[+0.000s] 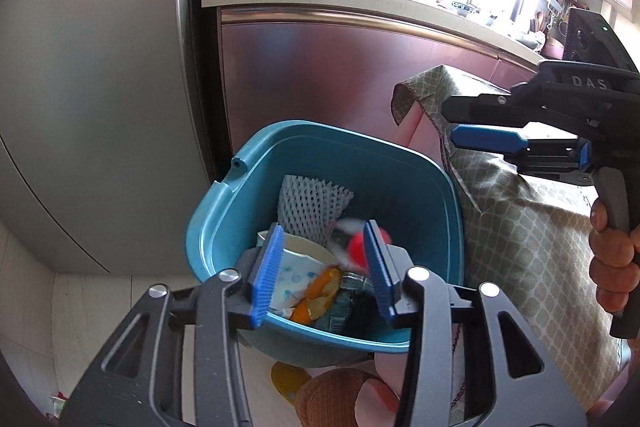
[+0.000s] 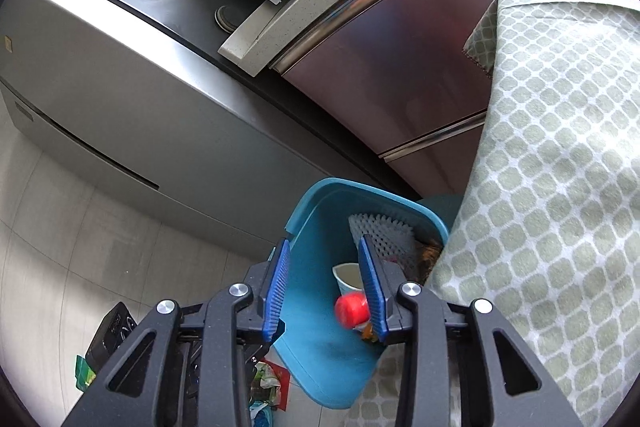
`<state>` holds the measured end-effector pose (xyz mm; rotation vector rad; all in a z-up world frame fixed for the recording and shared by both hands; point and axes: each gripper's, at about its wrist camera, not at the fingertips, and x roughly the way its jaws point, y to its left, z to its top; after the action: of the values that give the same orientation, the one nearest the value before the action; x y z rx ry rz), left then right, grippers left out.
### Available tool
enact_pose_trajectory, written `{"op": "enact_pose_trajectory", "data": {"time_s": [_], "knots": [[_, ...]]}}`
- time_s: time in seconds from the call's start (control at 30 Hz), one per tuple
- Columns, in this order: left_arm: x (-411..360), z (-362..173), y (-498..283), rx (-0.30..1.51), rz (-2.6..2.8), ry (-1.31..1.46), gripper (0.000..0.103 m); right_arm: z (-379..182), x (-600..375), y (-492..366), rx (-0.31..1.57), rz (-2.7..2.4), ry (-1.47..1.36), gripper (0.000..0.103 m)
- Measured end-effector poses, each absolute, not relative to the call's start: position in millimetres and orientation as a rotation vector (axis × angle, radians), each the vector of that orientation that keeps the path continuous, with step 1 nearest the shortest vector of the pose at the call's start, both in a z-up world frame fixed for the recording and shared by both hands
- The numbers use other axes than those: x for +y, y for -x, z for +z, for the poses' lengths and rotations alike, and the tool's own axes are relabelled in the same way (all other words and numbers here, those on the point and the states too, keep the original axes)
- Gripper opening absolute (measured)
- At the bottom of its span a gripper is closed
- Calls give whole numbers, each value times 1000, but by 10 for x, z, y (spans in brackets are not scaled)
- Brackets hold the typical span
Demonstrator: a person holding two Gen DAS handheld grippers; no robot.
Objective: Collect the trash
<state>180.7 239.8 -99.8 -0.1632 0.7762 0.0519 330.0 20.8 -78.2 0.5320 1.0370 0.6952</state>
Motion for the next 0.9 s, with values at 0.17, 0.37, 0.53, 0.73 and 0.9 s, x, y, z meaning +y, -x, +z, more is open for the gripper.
{"op": "enact_pose_trajectory", "data": {"time_s": [0.17,0.37,0.53,0.73,0.9], "knots": [[2353,-884,-1669,730,47,167,59,-620,126,-3080,979,716,-455,51],[2202,-641,-1345,623,52,150,87,-314,-17,-2533,809,670,-223,71],[2035,-427,-1069,539,58,132,97,-161,-214,-2073,664,580,-92,84],[1789,-201,-755,462,42,123,97,-102,-527,-1613,551,438,-39,95],[1542,-99,-538,422,22,111,97,-106,-759,-1277,481,339,-12,96]]}}
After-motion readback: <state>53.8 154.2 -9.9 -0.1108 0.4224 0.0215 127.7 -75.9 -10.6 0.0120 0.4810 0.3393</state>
